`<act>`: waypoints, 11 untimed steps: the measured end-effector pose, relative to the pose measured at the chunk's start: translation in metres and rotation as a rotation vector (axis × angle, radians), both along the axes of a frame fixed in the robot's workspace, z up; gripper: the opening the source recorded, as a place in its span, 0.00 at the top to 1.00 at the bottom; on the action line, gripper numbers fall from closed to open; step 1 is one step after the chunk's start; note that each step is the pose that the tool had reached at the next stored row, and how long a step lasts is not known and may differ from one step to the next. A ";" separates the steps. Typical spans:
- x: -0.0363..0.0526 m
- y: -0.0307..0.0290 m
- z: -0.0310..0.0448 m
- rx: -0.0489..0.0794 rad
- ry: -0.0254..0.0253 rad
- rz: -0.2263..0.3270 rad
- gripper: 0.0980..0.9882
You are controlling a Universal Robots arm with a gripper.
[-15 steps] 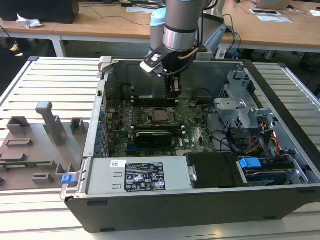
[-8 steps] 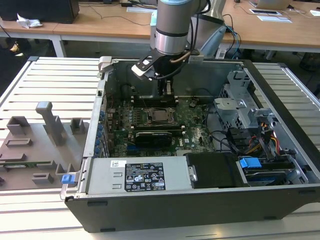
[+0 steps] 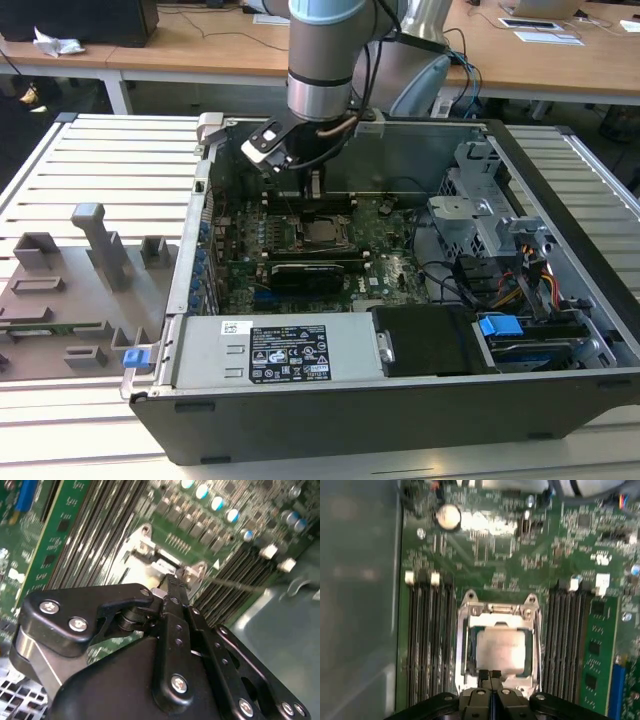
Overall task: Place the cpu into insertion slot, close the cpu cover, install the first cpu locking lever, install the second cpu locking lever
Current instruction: 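Close the cpu cover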
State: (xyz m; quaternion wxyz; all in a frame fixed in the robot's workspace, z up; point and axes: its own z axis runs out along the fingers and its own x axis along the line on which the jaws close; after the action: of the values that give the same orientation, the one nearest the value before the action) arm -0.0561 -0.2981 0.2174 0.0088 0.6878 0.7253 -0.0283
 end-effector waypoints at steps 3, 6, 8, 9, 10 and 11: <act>-0.0081 -0.0004 -0.0056 0.000 -0.0001 0.000 0.99; -0.0113 -0.0010 -0.0091 0.000 0.0001 0.000 0.99; -0.0112 -0.0009 -0.0103 0.001 -0.0002 0.000 0.99; -0.0112 -0.0009 -0.0110 0.000 0.0000 0.000 0.99; -0.0108 -0.0010 -0.0112 0.000 0.0001 0.000 0.99; -0.0098 -0.0009 -0.0113 0.000 0.0001 0.000 0.99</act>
State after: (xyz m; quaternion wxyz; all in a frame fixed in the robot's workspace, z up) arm -0.0659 -0.2991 0.2061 0.0087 0.6877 0.7254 -0.0282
